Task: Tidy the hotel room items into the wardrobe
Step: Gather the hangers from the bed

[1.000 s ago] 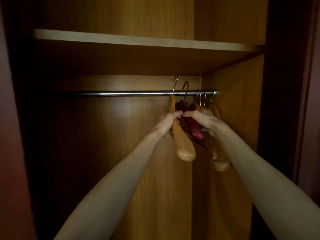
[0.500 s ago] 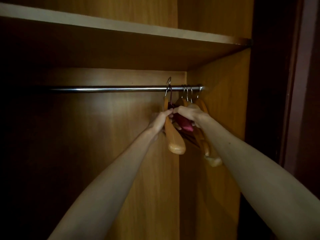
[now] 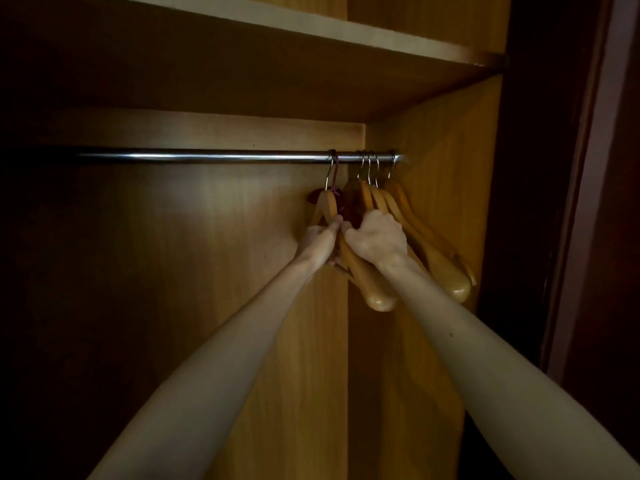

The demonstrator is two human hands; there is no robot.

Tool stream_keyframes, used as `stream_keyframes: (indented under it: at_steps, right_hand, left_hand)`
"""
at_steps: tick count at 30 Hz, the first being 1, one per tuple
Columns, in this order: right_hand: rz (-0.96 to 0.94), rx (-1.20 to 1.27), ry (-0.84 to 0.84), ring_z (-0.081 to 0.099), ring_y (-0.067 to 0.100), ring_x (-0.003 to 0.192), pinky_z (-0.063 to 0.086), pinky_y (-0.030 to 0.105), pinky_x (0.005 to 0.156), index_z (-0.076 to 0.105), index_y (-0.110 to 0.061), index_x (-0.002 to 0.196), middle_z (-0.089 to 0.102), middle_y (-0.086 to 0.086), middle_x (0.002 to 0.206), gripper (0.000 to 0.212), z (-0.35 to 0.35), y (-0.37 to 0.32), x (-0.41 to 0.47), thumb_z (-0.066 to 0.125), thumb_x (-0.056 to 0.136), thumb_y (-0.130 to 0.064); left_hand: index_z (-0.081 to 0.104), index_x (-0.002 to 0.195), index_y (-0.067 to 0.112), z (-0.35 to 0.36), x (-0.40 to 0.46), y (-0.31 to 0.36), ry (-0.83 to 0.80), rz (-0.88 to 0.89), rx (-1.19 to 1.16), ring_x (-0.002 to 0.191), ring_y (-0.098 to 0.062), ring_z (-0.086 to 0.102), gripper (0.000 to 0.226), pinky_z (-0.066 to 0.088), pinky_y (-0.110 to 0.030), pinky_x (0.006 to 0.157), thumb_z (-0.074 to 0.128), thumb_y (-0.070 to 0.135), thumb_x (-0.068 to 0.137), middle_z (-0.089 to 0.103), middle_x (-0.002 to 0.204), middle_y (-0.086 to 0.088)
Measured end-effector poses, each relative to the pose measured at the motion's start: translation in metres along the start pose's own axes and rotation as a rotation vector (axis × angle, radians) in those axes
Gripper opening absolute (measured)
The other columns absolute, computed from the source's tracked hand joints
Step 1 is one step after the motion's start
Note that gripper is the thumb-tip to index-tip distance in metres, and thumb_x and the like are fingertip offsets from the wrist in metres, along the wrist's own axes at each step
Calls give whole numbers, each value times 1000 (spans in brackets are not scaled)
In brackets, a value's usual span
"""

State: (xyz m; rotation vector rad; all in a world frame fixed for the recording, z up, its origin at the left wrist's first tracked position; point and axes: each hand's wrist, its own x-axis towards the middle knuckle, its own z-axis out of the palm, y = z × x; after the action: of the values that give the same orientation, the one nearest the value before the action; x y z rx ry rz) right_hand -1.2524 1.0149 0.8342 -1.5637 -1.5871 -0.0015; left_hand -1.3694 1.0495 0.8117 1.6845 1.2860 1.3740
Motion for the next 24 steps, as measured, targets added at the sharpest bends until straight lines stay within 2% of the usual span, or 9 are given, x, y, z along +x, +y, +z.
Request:
stream_keyframes:
  at_steps: [3, 7, 9, 11, 13, 16, 18, 21, 24]
  right_hand:
    - [-57, -4, 75, 67, 18, 71, 59, 33, 68, 66, -17, 97, 67, -2, 79, 30, 3, 8, -21, 61, 91, -47]
    - [-147, 107, 244, 59, -1, 61, 43, 11, 55, 59, -19, 123, 63, -11, 83, 43, 3, 27, -81, 54, 96, -52]
    - [-167, 160, 305, 62, -2, 67, 49, 14, 59, 59, -21, 123, 66, -12, 90, 43, 10, 45, -116, 49, 98, -54]
    - [-138, 186, 308, 64, 1, 72, 55, 22, 61, 62, -22, 119, 68, -12, 92, 40, 30, 73, -148, 47, 100, -53]
    - [-48, 155, 243, 64, 2, 70, 57, 27, 60, 62, -22, 115, 67, -13, 89, 38, 56, 107, -182, 45, 101, -53]
    - [144, 85, 63, 65, 3, 64, 57, 28, 53, 63, -21, 115, 67, -12, 86, 36, 95, 162, -239, 47, 101, -50]
    - [283, 32, -78, 67, 9, 69, 51, 23, 52, 66, -20, 109, 67, -10, 86, 27, 115, 199, -283, 53, 100, -42]
    - [511, 11, -289, 68, 14, 82, 43, 20, 58, 72, -19, 101, 69, -7, 91, 22, 128, 243, -352, 57, 97, -35]
    - [726, 8, -429, 67, 13, 87, 49, 25, 72, 74, -22, 97, 72, -4, 94, 19, 123, 276, -422, 59, 94, -34]
  left_hand:
    - [72, 94, 12, 5, -9, -10, 42, 24, 1, 53, -12, 59, 52, 46, -21, 47, 42, 53, 103, 63, 66, -1]
    - [64, 72, 22, 15, -36, -52, 230, 219, -49, 60, -10, 56, 39, 46, -33, 61, 47, 42, 101, 62, 66, 6]
    - [56, 68, 20, 24, -60, -83, 250, 266, -51, 56, -7, 49, 34, 42, -34, 58, 48, 23, 101, 54, 62, 5]
    - [53, 69, 11, 35, -86, -117, 190, 256, -38, 54, -10, 43, 32, 37, -36, 53, 48, 17, 100, 48, 60, -6]
    - [51, 71, 4, 48, -110, -154, 90, 215, 7, 52, -15, 38, 34, 34, -38, 51, 49, 22, 100, 45, 61, -16]
    - [47, 70, 7, 70, -151, -212, -104, 110, 70, 50, -15, 33, 40, 30, -36, 50, 50, 31, 102, 38, 59, -9]
    - [50, 71, 3, 87, -183, -247, -236, 64, 120, 49, -15, 33, 44, 29, -33, 51, 51, 34, 102, 40, 58, -12]
    - [55, 71, 0, 116, -235, -295, -409, -21, 166, 46, -12, 35, 48, 29, -30, 50, 53, 38, 100, 47, 57, -12]
    - [53, 65, 2, 148, -290, -335, -587, -139, 182, 48, -12, 41, 47, 32, -31, 51, 55, 40, 94, 52, 55, -11]
